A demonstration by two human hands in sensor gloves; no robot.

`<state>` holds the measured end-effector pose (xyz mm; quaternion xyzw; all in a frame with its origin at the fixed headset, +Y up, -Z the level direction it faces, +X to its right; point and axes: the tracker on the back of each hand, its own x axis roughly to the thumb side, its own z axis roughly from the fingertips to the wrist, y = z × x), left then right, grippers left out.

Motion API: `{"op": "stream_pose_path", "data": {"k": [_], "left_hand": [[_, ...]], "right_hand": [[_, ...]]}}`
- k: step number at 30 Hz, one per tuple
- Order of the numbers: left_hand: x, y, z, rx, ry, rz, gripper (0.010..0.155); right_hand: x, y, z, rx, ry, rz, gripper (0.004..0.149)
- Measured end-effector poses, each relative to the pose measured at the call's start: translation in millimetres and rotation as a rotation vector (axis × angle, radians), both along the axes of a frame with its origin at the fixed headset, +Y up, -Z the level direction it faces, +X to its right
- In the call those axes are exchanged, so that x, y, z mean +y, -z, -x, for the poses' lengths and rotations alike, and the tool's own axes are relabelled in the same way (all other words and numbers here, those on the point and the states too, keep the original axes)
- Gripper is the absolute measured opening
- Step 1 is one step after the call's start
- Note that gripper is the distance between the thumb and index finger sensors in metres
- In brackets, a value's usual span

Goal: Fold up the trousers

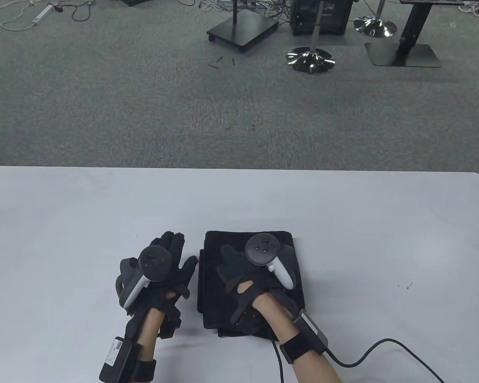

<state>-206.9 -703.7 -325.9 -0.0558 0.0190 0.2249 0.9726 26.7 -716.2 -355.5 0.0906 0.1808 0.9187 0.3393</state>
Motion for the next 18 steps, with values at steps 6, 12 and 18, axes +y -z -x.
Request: {"op": "stream_pose_path", "data": {"k": [6, 12, 18], "left_hand": [[-2.7, 0.1, 2.4, 0.014, 0.006, 0.005, 0.076], [-9.9, 0.8, 6.7, 0.040, 0.062, 0.024, 0.076], [-13.8, 2.1, 8.5, 0.038, 0.032, 0.051, 0.076]], "right_hand": [[-15.5, -13.5, 30.2, 0.109, -0.310, -0.080, 0.067], [-44.3, -19.7, 51.4, 0.181, -0.428, -0.053, 0.074], [-69.7, -19.6, 64.9, 0.224, -0.476, 0.032, 0.077]]}}
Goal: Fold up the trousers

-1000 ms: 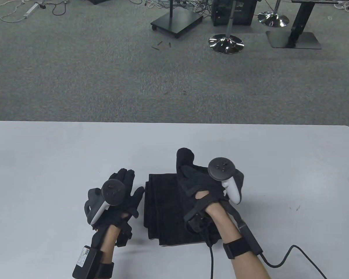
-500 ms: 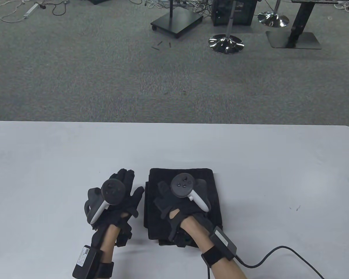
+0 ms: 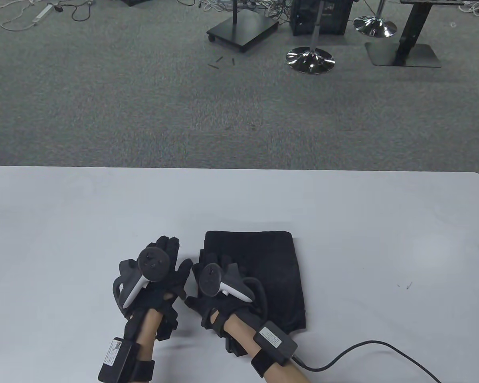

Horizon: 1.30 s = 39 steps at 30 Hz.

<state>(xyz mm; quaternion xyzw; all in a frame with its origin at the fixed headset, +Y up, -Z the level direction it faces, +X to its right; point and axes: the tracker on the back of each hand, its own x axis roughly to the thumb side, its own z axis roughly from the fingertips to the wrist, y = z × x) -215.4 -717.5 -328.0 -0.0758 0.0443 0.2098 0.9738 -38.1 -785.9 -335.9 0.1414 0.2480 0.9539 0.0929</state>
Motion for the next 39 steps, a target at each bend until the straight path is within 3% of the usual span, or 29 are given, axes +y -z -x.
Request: {"op": "stream_pose_path", "data": {"k": [8, 13, 20, 31, 35, 39], "left_hand": [[-1.7, 0.6, -1.2, -0.006, 0.005, 0.002, 0.076], [-4.4, -0.7, -1.2, -0.004, 0.013, 0.012, 0.076], [-5.5, -1.5, 0.6, 0.003, 0.013, 0.017, 0.076], [-5.8, -1.4, -0.5, -0.003, 0.008, 0.018, 0.076], [-5.7, -1.3, -1.0, -0.007, 0.004, 0.016, 0.076], [-5.2, -2.6, -2.9, -0.014, 0.012, 0.005, 0.076]], "right_hand": [[-8.4, 3.4, -1.6, -0.037, 0.010, 0.007, 0.073], [-8.0, 12.5, -24.4, -0.064, 0.008, 0.000, 0.072], [-3.5, 37.6, -102.5, -0.174, -0.020, 0.020, 0.070], [7.1, 54.4, -248.8, -0.562, -0.216, 0.036, 0.066], [9.9, 52.0, -269.1, -0.640, -0.251, 0.017, 0.066], [15.8, 49.6, -261.1, -0.640, -0.274, -0.045, 0.067]]}}
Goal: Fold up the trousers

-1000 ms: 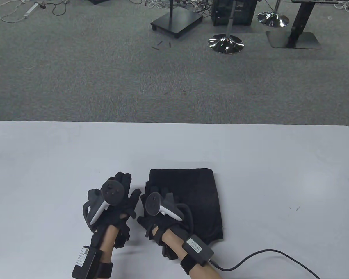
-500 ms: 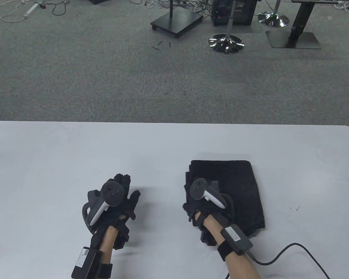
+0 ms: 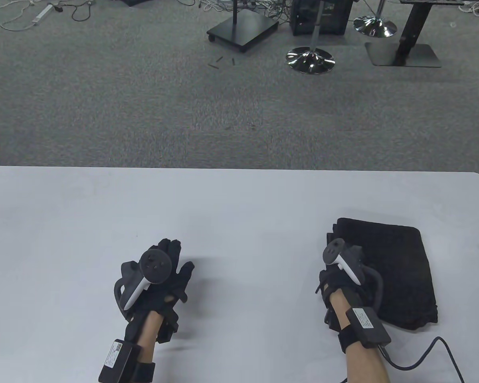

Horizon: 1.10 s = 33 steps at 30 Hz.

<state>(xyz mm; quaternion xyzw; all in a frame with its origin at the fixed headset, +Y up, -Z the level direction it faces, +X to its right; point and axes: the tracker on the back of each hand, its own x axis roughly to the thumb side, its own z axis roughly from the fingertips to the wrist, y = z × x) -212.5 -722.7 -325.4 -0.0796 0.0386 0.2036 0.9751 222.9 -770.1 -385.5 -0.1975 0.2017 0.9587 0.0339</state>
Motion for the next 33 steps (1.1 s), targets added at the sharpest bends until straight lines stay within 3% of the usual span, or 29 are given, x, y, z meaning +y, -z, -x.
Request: {"op": "stream_pose_path", "data": {"k": [6, 10, 15, 21, 27, 33], "left_hand": [[-0.5, -0.7, -1.9, -0.007, -0.005, -0.005, 0.076], [-1.9, -0.4, -3.5, -0.019, 0.008, -0.011, 0.076], [-5.4, -1.1, -6.9, -0.048, 0.057, -0.026, 0.076], [-7.4, -0.5, -2.2, -0.060, 0.067, -0.043, 0.075], [-12.9, -0.3, -2.7, -0.055, 0.102, -0.040, 0.077], [-16.6, 0.3, -2.7, -0.050, 0.137, -0.035, 0.079]], "right_hand": [[21.1, -3.3, 39.0, 0.135, 0.009, -0.134, 0.067], [46.2, -12.7, 76.9, 0.252, 0.140, -0.303, 0.067], [58.8, -22.4, 117.2, 0.363, 0.295, -0.405, 0.067], [46.9, -26.4, 138.5, 0.441, 0.380, -0.402, 0.066], [29.3, -22.8, 136.6, 0.435, 0.360, -0.308, 0.068], [27.8, -24.0, 141.3, 0.458, 0.325, -0.305, 0.068]]}}
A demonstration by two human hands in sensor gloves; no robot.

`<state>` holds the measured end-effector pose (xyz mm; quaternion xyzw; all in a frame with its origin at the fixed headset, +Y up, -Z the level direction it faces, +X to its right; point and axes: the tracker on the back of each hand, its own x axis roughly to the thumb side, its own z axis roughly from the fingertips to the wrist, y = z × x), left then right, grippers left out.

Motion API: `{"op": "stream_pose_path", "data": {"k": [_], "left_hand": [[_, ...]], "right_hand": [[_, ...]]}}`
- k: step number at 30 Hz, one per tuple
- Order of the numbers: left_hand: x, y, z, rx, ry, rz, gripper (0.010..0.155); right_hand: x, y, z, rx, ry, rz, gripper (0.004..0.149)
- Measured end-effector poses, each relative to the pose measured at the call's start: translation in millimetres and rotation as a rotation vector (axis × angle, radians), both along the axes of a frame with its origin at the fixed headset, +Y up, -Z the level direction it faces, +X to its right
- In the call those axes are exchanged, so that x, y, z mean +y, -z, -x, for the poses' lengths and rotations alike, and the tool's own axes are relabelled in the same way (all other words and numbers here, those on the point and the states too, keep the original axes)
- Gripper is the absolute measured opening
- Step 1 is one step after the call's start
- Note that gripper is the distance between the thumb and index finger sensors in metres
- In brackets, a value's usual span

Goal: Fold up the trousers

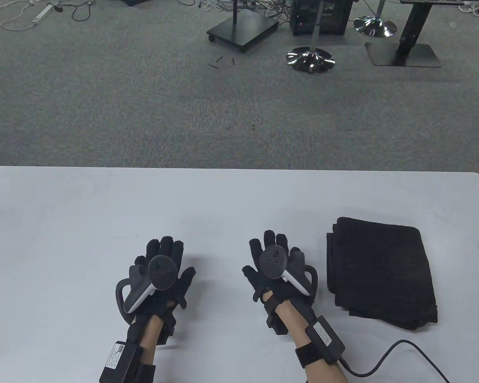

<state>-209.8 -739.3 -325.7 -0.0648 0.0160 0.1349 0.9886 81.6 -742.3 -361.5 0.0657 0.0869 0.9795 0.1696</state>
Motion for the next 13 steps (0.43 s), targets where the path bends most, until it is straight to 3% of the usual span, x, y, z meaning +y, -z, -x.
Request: {"op": "stream_pose_path", "data": {"k": [13], "left_hand": [[0.7, -0.7, 1.7, 0.002, 0.013, -0.010, 0.080]], "right_hand": [[-2.7, -0.6, 0.8, -0.026, -0.032, 0.008, 0.068]]}}
